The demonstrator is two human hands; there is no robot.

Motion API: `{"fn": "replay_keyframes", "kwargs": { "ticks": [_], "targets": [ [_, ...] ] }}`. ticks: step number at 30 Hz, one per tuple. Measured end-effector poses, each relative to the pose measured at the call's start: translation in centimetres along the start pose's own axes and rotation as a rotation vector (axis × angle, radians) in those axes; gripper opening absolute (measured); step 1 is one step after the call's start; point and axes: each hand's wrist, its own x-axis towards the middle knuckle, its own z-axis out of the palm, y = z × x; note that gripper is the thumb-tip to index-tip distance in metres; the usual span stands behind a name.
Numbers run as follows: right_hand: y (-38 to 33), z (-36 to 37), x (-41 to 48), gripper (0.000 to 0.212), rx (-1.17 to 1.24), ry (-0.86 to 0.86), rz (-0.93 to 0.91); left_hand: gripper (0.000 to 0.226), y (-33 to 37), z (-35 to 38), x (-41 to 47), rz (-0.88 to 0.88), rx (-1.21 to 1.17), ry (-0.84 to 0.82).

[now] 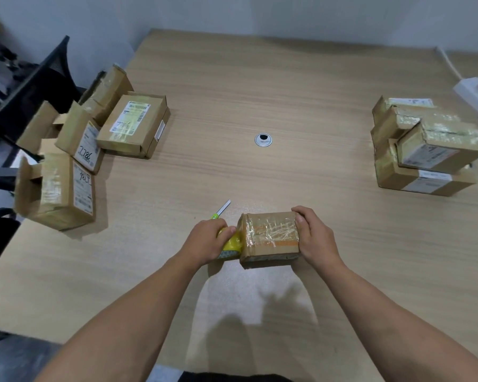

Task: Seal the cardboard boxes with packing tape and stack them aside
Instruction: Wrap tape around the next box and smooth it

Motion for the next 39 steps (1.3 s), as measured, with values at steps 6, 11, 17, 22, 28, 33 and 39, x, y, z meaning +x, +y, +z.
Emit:
{"fn": "replay_keyframes", "kwargs": {
  "ticks": [6,11,17,22,28,33,39],
  "targets": [
    [-0.1,-0.2,-0.3,0.029,-0.014,-0.001,0.026,0.043,0.1,-0.2,-0.3,-0.017,-0.163,-0.017],
    [0.0,-0.4,-0.4,0.031,0.007,0.034,0.088,0.039,-0.6,-2.2,1.0,-0.107,-0.233,0.082],
    [-0.1,-0.3,-0.6,0.033,-0.022,0.045,0.095,0.02,-4.3,-2.4,3.4,-0.324,-0.102,0.058],
    [-0.5,0.1,-0.3,0.032,-0.042,0.021,0.063,0.008,-6.6,-1.4,3.2,-0.346,0.022,-0.082],
    [-0.1,-0.2,-0.2,0.032,-0.036,0.017,0.073,0.02,-6.7,-0.8,3.1,-0.225,0.241,-0.193],
    [-0.3,0.1,-0.2,0.032,-0.018,0.018,0.079,0.006,-5.8,-3.0,3.8,-0.17,0.18,-0.114],
    [-0.3,-0.1,-0.2,0.032,0.003,0.012,0.084,0.005,-4.6,-6.1,3.3,-0.03,-0.041,-0.102]
  ]
}}
